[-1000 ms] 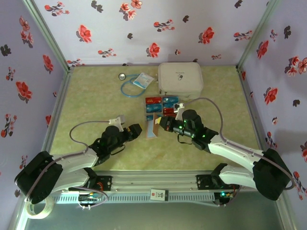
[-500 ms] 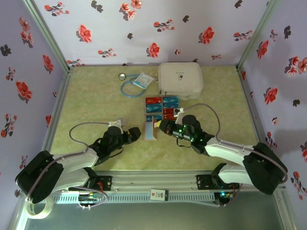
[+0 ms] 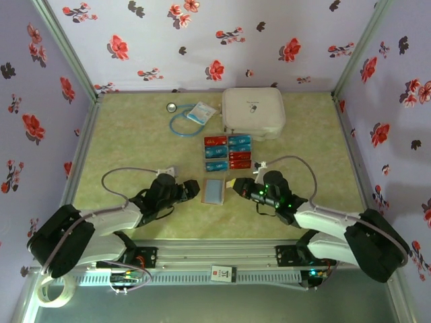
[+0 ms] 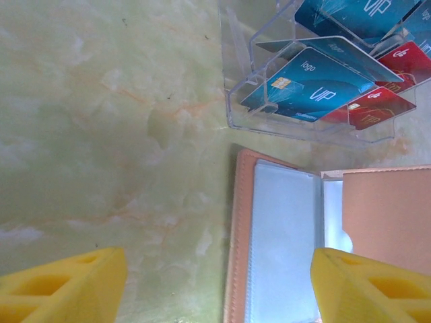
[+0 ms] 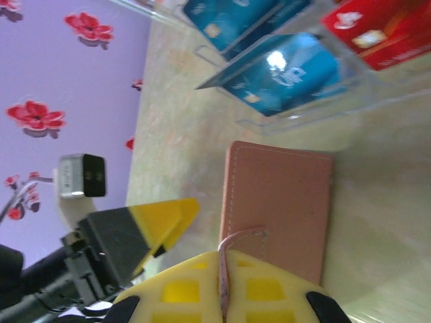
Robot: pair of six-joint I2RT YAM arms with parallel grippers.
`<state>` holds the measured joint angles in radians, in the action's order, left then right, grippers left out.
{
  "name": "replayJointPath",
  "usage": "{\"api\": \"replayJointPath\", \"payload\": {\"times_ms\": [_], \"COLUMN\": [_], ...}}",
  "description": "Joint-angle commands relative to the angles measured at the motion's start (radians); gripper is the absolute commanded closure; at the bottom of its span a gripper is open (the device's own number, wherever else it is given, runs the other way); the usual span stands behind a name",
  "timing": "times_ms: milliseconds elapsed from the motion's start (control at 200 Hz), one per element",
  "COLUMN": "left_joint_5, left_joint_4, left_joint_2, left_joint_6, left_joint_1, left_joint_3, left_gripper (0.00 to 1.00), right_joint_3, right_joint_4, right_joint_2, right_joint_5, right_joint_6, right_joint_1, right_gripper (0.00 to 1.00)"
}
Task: Put the credit cards into the card holder
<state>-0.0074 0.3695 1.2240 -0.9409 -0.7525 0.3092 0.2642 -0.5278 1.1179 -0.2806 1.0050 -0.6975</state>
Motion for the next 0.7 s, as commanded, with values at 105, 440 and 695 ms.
{"api": "replayJointPath", "payload": {"times_ms": [105,440,695], "left_joint_5": [0.000,0.084,0.146], "left_joint_4": [-0.038,0.030,0.105], "left_joint_2": [0.055,0.209,0.307], "left_joint_6": [0.058,0.074,0.058], "left_joint_1": [0.007,0.008,0.008], "left_joint_3": [0.060,0.145,0.188], "left_gripper": [0.26,0.25,0.31], "right_joint_3": [-0.038,-0.054,-0.053], "right_joint_4": [0.262,0.350,0.323], "right_joint_2": [-0.131,-0.118,-0.082], "right_joint_5": [0.052,0.076,0.078], "right_joint_6": [-0.114,-0.176,-0.178], "right_joint_1": [0.053,0.077,0.076], "right_gripper": [1.00,1.00,1.00]}}
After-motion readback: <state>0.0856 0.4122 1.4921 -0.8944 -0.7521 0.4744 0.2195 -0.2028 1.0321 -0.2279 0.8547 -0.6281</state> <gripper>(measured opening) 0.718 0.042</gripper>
